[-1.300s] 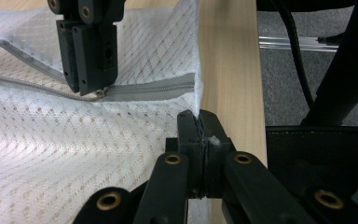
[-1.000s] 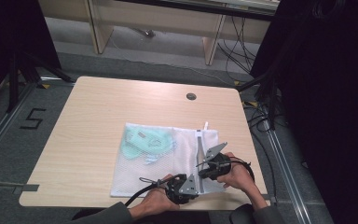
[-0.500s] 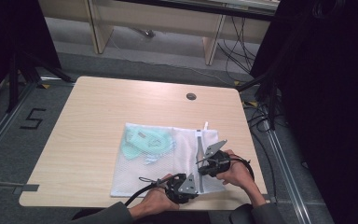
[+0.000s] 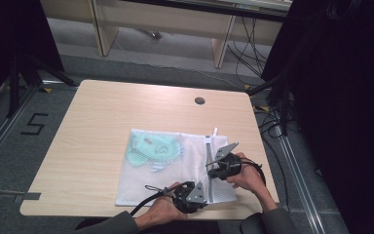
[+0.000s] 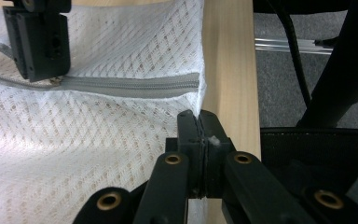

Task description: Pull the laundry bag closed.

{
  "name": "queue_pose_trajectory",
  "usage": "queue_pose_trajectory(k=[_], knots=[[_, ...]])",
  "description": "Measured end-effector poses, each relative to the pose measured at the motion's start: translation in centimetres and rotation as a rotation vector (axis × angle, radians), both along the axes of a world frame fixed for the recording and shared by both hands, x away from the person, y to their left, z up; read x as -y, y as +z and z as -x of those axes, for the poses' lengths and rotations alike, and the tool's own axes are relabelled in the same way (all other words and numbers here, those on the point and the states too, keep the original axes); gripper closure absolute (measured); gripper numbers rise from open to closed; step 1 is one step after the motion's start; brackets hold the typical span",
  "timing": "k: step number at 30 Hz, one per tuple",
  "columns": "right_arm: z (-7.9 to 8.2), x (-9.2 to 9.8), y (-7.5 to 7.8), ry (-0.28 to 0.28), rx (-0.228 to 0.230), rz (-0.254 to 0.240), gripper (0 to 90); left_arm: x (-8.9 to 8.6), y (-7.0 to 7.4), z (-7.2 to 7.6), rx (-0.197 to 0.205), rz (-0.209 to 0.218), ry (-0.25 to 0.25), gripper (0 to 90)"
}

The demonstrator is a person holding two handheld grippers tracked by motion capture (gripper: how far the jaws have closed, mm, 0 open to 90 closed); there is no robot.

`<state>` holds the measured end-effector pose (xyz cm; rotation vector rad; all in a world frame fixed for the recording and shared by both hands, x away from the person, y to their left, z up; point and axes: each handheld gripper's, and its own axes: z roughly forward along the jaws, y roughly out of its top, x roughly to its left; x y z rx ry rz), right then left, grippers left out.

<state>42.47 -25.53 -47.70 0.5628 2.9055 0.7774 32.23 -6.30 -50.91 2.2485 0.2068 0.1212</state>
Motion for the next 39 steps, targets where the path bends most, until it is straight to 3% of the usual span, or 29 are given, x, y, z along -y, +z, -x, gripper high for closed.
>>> queue_pose_trajectory(k=[1,6,9,11,28,32,35,39], knots=[[0.0,0.0,0.1,-0.012,-0.003,0.008,86.6,-0.1,0.1,-0.2,0.023,-0.009,-0.01,89.0],[-0.4,0.0,-0.1,-0.012,0.001,0.006,86.6,0.0,0.0,0.0,-0.003,-0.006,-0.004,89.0],[-0.8,0.0,-0.1,0.002,0.007,0.004,86.6,0.0,-0.1,0.0,-0.005,-0.006,-0.001,89.0],[-0.8,0.0,0.0,-0.023,0.001,0.008,86.5,0.0,0.0,0.1,0.009,-0.015,-0.003,89.0],[-2.1,-0.2,-0.1,-0.024,0.014,-0.002,86.4,-0.2,-0.1,0.0,-0.009,-0.005,0.004,89.2],[-2.5,-0.3,-0.2,-0.015,0.018,0.0,86.5,-0.2,-0.1,0.0,0.0,-0.01,-0.002,89.2],[-2.6,-0.2,-0.1,-0.043,0.009,0.011,86.5,-0.2,-0.2,-0.1,0.013,-0.022,-0.01,89.2],[-3.0,-0.1,-0.2,-0.026,0.014,-0.002,86.5,-0.2,-0.2,0.0,-0.009,-0.003,0.006,89.2]])
